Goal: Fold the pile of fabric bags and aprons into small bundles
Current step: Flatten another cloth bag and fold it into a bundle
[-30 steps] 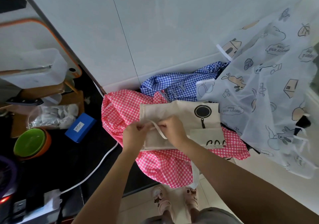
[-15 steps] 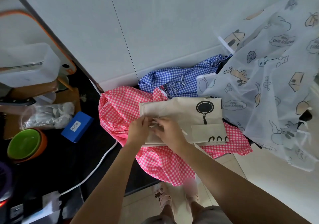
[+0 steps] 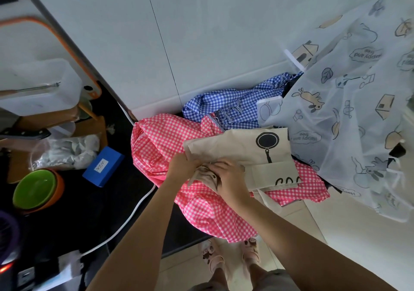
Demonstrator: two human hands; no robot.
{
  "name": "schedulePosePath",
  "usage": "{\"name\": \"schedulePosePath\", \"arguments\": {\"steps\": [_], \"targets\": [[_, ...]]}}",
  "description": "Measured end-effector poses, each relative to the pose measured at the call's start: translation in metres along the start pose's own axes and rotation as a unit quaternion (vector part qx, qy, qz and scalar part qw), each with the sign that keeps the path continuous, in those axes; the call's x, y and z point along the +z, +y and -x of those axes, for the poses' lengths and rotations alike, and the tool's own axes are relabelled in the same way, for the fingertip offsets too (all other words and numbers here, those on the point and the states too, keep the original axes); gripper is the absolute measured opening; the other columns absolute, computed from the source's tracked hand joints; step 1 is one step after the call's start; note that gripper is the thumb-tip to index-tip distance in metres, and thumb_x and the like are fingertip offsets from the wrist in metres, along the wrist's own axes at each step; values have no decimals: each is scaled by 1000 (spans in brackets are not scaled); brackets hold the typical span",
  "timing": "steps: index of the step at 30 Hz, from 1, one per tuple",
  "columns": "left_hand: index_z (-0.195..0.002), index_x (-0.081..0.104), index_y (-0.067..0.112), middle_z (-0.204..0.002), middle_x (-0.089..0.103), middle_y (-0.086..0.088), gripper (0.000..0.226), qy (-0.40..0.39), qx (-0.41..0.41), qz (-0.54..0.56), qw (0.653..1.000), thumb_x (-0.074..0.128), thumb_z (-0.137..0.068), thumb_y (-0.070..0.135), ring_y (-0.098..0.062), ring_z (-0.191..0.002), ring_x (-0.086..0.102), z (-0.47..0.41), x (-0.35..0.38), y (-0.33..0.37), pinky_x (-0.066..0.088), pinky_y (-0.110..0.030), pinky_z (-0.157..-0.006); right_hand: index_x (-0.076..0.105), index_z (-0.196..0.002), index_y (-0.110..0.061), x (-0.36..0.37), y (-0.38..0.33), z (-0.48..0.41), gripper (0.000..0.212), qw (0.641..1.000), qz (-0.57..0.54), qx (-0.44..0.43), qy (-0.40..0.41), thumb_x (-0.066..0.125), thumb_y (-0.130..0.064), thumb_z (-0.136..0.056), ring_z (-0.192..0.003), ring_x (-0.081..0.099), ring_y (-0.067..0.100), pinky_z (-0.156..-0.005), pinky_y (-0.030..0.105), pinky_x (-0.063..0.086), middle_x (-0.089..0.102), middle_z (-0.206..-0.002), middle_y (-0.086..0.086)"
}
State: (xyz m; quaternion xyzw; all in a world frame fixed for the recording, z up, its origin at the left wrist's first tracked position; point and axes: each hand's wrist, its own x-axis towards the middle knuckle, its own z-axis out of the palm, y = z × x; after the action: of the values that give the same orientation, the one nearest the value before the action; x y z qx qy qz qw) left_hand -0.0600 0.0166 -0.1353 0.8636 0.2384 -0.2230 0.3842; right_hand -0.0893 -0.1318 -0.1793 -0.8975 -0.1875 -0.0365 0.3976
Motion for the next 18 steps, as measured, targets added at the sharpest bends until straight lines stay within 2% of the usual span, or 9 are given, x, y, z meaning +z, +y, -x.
{"name": "schedulePosePath", "arguments": {"steps": [2,4,6,8,10,12,15,17,18], "targets": [[-68,51,9,-70,55,-6,34,7,-24,47,999,52,-96,29,-17,-61,51,5,5,-1,42,-24,-55,58,-128,-7,-8,-9,9,54,997,-21,17,-69,35,-41,-94,-116,53,12,-102,22,40,63,-120,6],[-75,54,6,-77,58,-10,29,10,-63,136,989,50,-96,25,-20,-67,54,14,12,-2,44,-27,-58,42,-142,-12,-15,-14,20,60,987,-91,40,-127,28,-47,-96,-128,40,9,-111,23,30,49,-137,3],[-82,59,1,-80,61,-13,25,-15,-97,245,965,51,-95,22,-21,-68,57,24,19,-6,46,-28,-59,24,-149,-22,-18,-12,31,74,977,-106,59,-177,38,-64,-90,-142,20,11,-119,34,15,29,-152,-3],[-90,61,-5,-79,62,-15,23,-44,-117,341,932,54,-94,16,-21,-63,60,33,21,-6,50,-28,-55,7,-153,-25,-16,-6,43,91,977,-35,63,-199,48,-68,-83,-147,1,16,-117,44,0,12,-159,-5],[-91,62,-6,-76,65,-15,19,-66,-128,409,901,53,-95,10,-21,-59,63,42,18,-3,54,-28,-51,11,-152,-23,-11,0,54,81,990,13,50,-132,51,-54,-89,-146,16,20,-120,45,10,25,-155,-2],[-92,62,-5,-74,66,-15,19,-93,-136,437,884,49,-96,8,-21,-57,65,54,15,2,56,-28,-49,25,-147,-25,-15,-4,57,63,994,-38,87,-45,51,-42,-92,-134,40,20,-118,36,23,46,-141,-5],[-99,61,-7,-79,69,-18,23,-171,-130,453,865,44,-99,8,-22,-59,69,76,11,7,57,-28,-51,44,-140,-14,-28,-12,57,54,990,-101,100,13,54,-33,-90,-119,51,13,-113,35,32,53,-123,-20],[-104,62,-5,-88,71,-21,30,-228,-108,432,866,40,-101,14,-26,-71,72,86,5,6,60,-30,-58,52,-132,-7,-37,-14,59,43,985,-119,124,27,54,-23,-93,-115,55,8,-109,19,31,56,-115,-17],[-107,62,-2,-95,71,-22,33,-251,-92,410,872,39,-102,20,-28,-79,73,89,0,5,60,-31,-63,57,-126,-6,-43,-14,59,34,979,-136,151,16,54,-16,-95,-111,58,8,-102,12,37,59,-112,-13]]}}
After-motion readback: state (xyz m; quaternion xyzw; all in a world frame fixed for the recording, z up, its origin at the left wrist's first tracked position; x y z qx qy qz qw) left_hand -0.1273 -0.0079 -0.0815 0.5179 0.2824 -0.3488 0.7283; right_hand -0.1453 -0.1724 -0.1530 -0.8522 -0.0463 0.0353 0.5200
